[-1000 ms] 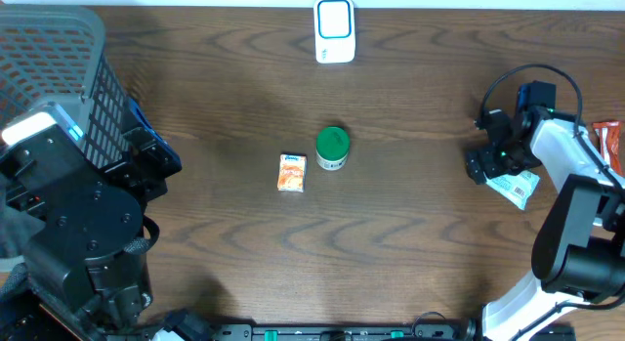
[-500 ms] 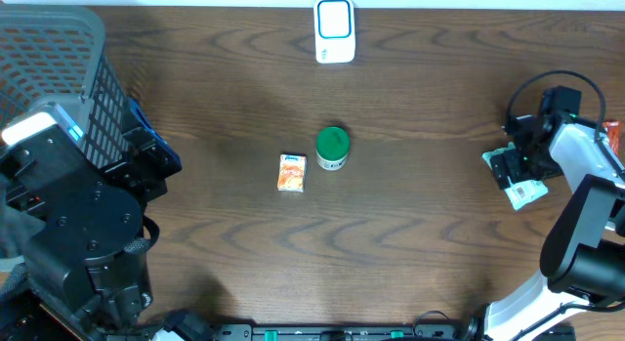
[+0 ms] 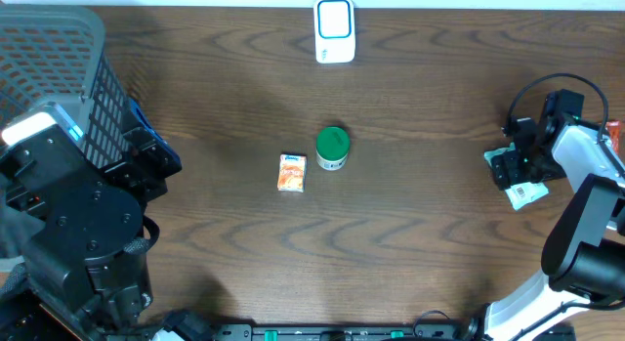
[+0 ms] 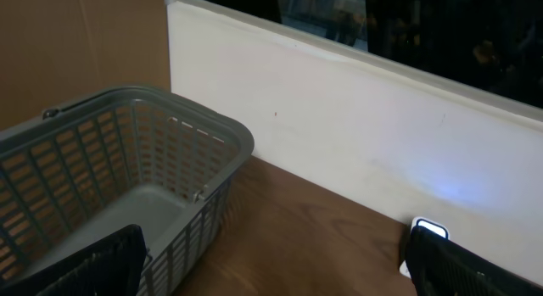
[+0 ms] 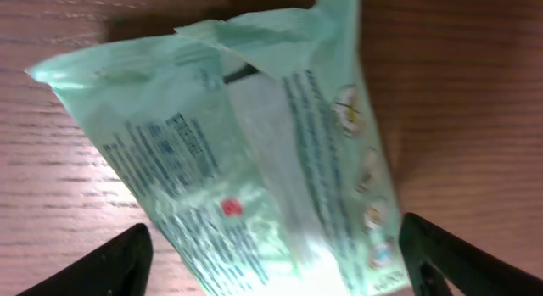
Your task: Scan the item barcode
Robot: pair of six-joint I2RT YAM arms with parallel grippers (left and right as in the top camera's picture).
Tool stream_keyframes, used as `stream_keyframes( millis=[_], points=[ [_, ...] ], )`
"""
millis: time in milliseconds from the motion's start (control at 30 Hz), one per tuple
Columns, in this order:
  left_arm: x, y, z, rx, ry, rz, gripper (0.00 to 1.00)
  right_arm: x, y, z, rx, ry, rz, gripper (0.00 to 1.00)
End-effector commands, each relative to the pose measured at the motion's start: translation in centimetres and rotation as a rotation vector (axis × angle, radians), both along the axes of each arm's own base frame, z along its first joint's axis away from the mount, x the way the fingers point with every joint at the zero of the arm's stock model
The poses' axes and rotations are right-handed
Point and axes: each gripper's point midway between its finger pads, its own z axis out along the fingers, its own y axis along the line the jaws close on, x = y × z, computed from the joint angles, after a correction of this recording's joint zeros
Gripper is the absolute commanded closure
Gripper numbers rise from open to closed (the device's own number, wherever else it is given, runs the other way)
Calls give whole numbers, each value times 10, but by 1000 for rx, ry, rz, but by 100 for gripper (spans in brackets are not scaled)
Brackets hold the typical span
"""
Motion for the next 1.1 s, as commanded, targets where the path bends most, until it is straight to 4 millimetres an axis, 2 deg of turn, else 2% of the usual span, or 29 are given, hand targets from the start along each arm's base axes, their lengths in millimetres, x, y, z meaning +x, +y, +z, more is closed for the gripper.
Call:
stream_keyframes(
  millis=[0, 67, 133, 267, 333, 367, 400, 533, 633, 700, 867, 1067],
  points=[
    [-1, 4, 1, 8, -4, 26, 2, -7, 7, -16, 58, 32, -40, 8],
    [-1, 4, 1, 8, -4, 26, 2, -10, 6, -20, 58, 50, -40, 11],
    [-1, 4, 1, 8, -4, 26, 2, -11, 4, -23, 50, 59, -42, 18],
    [-1, 4, 1, 8, -4, 26, 2, -10, 0, -22, 27, 55, -44, 44],
    [-1, 4, 1, 8, -4, 26, 2, -8, -1, -22, 25, 49, -45, 54],
    [-1, 4, 1, 8, -4, 26, 2, -6, -1, -20, 23, 43, -45, 63],
    [-1, 4, 1, 8, -4, 26, 2, -4, -2, -19, 21, 38, -49, 66],
    [-1, 4, 1, 8, -4, 26, 2, 6, -6, -8, 15, 11, -79, 68],
    [-1, 4, 1, 8, -4, 26, 2, 15, -11, 5, 3, -2, -80, 65],
    [-1, 4, 1, 8, -4, 26, 2, 19, -24, 17, -56, 1, -90, 64],
    [-1, 4, 1, 8, -4, 26, 2, 11, -56, 24, -172, 23, -126, 63],
    [-1, 4, 1, 8, -4, 26, 2, -4, -90, 25, -184, 15, -197, 63]
  ],
)
